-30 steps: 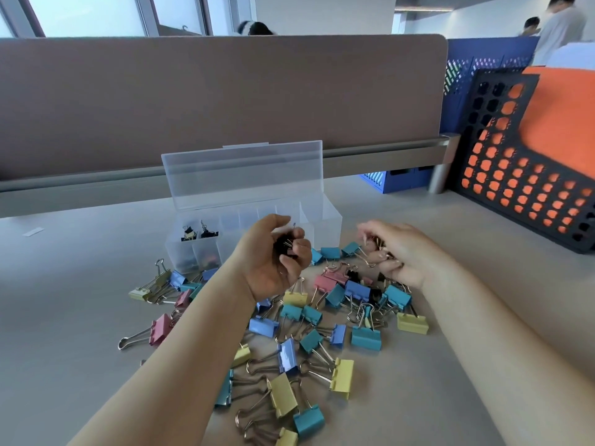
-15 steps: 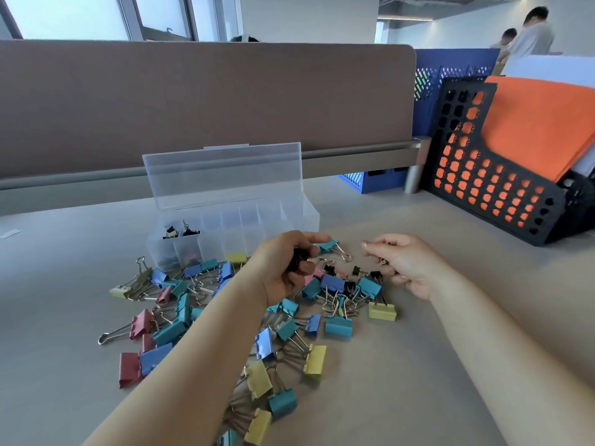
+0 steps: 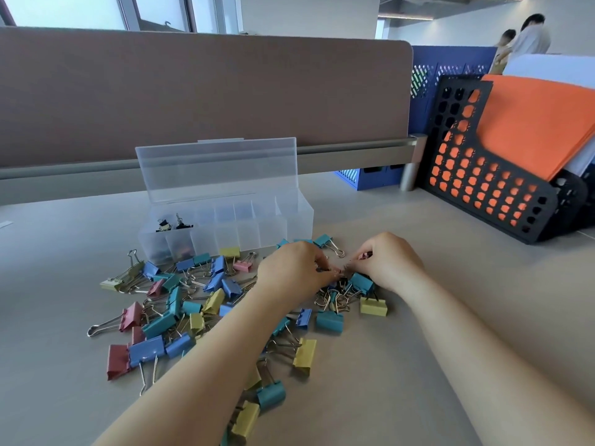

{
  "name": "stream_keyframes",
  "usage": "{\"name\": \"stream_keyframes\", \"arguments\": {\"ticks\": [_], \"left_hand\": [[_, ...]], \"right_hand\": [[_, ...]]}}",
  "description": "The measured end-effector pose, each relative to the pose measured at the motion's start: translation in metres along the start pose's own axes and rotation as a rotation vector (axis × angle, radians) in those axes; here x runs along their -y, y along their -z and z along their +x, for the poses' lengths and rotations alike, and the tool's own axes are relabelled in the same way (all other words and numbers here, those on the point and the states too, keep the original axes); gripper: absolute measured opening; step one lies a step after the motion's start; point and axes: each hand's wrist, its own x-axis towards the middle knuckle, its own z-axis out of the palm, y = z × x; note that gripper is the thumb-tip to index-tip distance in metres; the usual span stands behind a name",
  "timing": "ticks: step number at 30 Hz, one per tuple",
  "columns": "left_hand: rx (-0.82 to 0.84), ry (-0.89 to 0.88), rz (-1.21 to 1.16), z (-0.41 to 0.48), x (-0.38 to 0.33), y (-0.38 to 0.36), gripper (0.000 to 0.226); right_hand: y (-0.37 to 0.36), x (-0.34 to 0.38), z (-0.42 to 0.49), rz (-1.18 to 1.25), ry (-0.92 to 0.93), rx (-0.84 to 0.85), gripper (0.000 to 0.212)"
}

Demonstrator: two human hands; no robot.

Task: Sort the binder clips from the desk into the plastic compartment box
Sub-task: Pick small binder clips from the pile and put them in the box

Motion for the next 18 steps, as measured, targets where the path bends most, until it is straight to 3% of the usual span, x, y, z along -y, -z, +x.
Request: {"name": "stream_keyframes", "arguments": {"ticks": [4, 7, 12, 18], "left_hand": [[0.047, -0.038, -0.001, 0.000, 0.006, 0.003, 0.024], [0.115, -0.044, -0.027, -0.001, 0.012, 0.008, 0.024], [0.166, -0.062, -0.105, -0.004, 0.021, 0.021, 0.014], [0.227, -0.037, -0.185, -0.004, 0.033, 0.035, 0.011]], "right_hand": [[-0.003, 0.005, -0.004, -0.097, 0.050, -0.043, 0.017], [-0.006, 0.002, -0.002, 0.029, 0.077, -0.058, 0.021], [0.000, 0.006, 0.003, 0.804, -0.106, 0.056, 0.015], [0.011, 0.006, 0.002, 1.622, -0.301, 0.412, 0.021]]}}
